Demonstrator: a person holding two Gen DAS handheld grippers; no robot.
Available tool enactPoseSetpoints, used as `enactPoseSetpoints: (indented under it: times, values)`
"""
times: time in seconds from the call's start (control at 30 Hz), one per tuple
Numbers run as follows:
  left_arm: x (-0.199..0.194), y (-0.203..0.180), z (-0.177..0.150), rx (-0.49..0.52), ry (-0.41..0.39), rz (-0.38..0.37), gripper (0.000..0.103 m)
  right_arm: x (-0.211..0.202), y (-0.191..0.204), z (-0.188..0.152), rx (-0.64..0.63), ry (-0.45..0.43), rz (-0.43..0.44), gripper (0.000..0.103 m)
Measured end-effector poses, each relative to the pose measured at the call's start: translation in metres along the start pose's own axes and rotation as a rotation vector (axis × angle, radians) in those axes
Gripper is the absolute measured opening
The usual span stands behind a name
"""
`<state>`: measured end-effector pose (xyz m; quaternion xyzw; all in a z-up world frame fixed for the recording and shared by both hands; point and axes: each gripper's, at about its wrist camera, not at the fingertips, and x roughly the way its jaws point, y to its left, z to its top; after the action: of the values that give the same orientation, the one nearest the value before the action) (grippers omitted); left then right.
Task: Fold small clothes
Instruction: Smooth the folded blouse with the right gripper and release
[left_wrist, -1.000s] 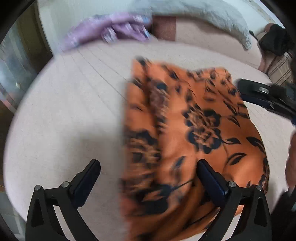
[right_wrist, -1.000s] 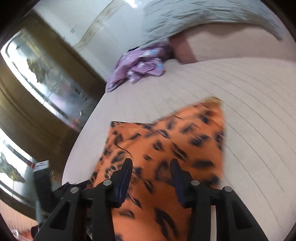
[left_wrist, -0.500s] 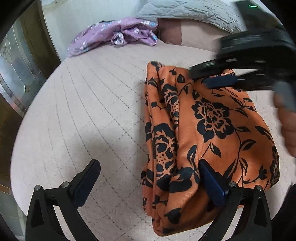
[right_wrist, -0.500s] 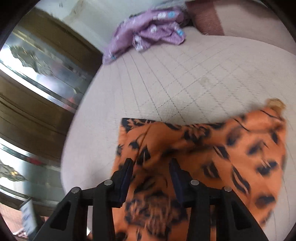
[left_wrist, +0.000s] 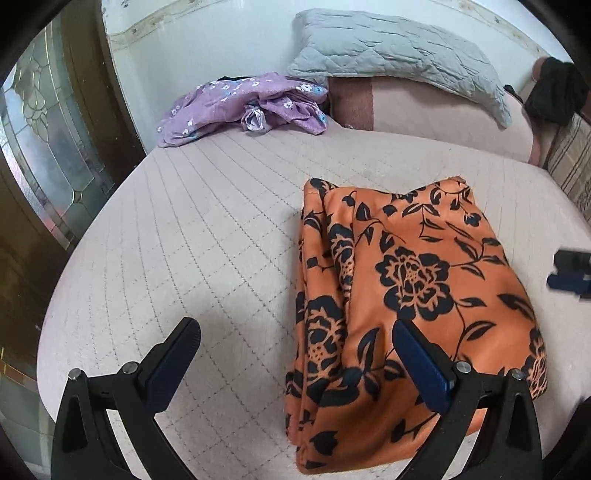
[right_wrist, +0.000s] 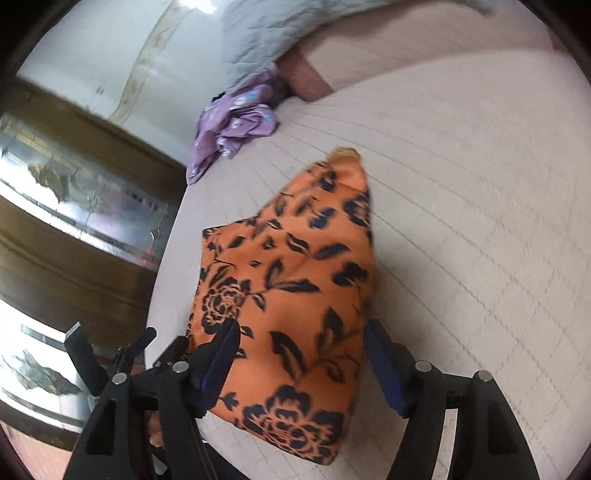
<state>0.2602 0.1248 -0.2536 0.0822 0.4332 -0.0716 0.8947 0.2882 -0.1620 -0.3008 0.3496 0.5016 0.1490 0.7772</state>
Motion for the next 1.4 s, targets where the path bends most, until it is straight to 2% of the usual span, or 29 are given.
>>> enactPoseSetpoints:
  times: [0.17, 0.43, 0.7, 0.8, 0.97, 1.4]
  values:
    - [0.011, -0.011, 0.007, 0.017, 0.013, 0.007, 0.103, 0.019, -0.015, -0.002, 0.046, 0.018, 0.068, 0.073]
    - [0.016, -0.029, 0.011, 0.048, 0.026, -0.003, 0.103, 0.033, -0.025, 0.003, 0.066, 0.03, 0.08, 0.073]
    - [0.026, -0.039, 0.011, 0.061, 0.06, -0.014, 0.103, 0.06, -0.029, 0.003, 0.076, 0.098, 0.081, 0.074]
    - [0.033, -0.042, 0.011, 0.065, 0.082, -0.027, 0.103, 0.067, -0.033, 0.003, 0.092, 0.1, 0.111, 0.075]
    - [0.04, -0.042, 0.011, 0.07, 0.097, -0.034, 0.103, 0.075, -0.031, 0.006, 0.093, 0.103, 0.152, 0.077]
    - [0.056, -0.03, 0.013, 0.025, 0.146, -0.1, 0.103, 0.098, -0.009, 0.016, 0.03, 0.092, 0.165, 0.078]
